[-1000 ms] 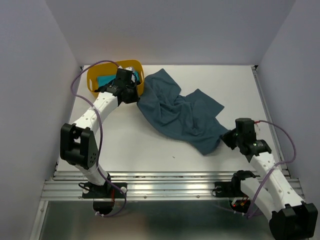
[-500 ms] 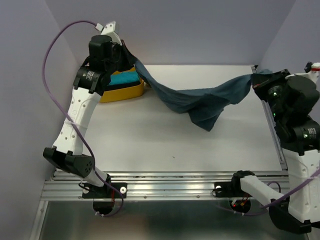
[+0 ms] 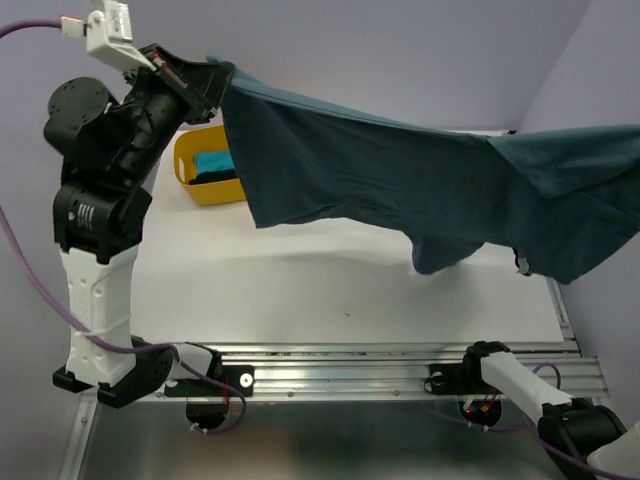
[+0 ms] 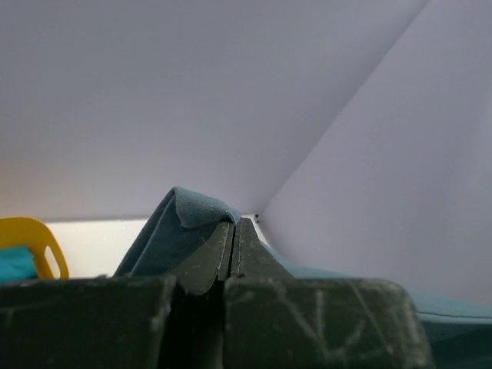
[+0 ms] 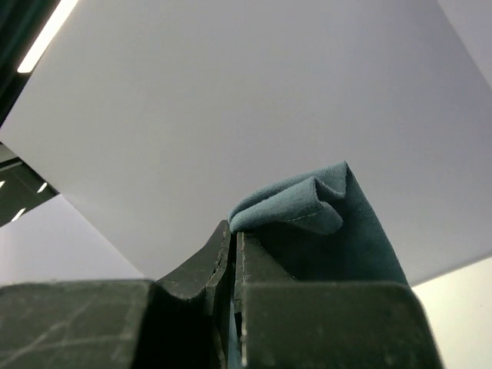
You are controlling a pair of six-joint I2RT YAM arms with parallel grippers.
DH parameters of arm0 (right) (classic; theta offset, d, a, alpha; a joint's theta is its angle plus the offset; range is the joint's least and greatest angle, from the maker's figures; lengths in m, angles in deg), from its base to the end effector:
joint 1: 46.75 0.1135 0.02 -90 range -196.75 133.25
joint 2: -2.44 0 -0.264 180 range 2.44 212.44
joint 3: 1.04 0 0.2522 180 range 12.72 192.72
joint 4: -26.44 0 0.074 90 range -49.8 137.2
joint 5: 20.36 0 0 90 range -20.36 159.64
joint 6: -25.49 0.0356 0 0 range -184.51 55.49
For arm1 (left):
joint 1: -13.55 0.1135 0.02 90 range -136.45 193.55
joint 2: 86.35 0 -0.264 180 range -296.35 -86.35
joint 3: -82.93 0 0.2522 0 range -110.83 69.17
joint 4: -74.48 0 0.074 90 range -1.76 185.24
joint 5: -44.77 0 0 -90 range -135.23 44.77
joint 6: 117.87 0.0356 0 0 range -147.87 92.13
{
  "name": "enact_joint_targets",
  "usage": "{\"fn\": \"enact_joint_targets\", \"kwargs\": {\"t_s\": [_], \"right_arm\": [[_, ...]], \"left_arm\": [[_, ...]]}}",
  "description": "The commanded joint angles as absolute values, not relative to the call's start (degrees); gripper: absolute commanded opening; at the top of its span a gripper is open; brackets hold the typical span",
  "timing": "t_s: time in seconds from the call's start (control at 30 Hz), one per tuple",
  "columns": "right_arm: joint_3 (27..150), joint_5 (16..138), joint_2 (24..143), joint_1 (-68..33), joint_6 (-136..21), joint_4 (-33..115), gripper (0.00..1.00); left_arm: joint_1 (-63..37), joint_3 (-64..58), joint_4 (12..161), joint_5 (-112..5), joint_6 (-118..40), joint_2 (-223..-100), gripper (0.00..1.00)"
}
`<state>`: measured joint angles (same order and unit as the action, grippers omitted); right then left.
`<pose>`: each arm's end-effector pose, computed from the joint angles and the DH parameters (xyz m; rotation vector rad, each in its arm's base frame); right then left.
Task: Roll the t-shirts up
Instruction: Flatten out the T-shirt at the center of the board.
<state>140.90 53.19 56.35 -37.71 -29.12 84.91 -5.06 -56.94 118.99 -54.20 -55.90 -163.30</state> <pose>-0.0308 -0.0151 0.6322 0.4983 0.9732 0.5468 0.1677 -0.0623 0.6297 0.0338 1.2938 -0.7991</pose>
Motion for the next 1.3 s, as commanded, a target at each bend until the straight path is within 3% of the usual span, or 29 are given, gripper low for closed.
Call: {"fn": "enact_joint_targets", "kwargs": {"t_s": [0.0, 0.23, 0.53, 1.0, 1.27], "right_arm": [[140.4, 56.5, 55.4, -37.9, -30.7, 84.5, 0.01], [142.3, 60.4, 52.3, -37.9, -28.6, 83.1, 0.01], [140.5, 58.0, 50.6, -37.9, -26.7, 84.1, 0.01], [116.0, 31.4, 53.0, -37.9, -29.1, 96.4, 0.01], [98.1, 24.2, 60.0, -37.9, -28.7, 92.7, 0.01]], "left_arm": [[-4.6, -59.6, 112.5, -54.5, -58.0, -157.0, 0.00], [-4.6, -64.5, 114.0, -51.4, -58.1, -152.3, 0.00], [-4.6, -62.4, 113.5, -49.0, -57.5, -150.5, 0.00], [-4.6, -27.8, 100.7, -55.1, -57.0, -160.5, 0.00], [-4.6, -20.6, 95.4, -55.8, -54.0, -175.1, 0.00]]}}
